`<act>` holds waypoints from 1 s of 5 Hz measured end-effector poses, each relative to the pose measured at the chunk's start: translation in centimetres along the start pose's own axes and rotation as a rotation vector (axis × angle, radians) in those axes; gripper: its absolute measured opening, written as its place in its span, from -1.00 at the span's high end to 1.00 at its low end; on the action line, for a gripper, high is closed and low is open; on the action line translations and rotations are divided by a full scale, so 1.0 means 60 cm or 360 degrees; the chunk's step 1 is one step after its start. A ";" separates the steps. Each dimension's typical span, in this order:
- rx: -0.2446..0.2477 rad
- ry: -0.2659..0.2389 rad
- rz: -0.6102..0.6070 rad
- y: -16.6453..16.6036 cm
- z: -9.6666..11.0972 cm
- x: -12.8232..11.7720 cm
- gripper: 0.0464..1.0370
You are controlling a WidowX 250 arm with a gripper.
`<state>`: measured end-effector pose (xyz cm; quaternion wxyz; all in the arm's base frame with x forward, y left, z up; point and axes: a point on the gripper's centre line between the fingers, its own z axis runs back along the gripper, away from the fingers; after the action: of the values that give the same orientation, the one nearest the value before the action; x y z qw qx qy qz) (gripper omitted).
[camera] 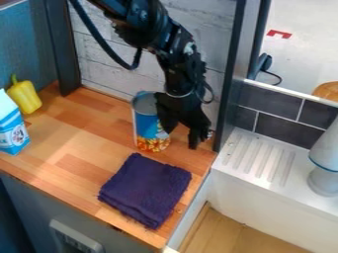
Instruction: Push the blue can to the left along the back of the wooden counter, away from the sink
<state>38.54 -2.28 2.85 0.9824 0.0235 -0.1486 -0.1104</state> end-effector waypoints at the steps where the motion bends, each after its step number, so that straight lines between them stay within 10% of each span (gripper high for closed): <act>1: 0.0010 -0.0026 0.0064 0.019 0.000 0.001 -0.93; 5: 0.0066 -0.0046 0.0238 0.080 -0.013 0.007 -0.93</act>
<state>40.15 2.29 2.59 0.9850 0.0309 -0.1664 -0.0338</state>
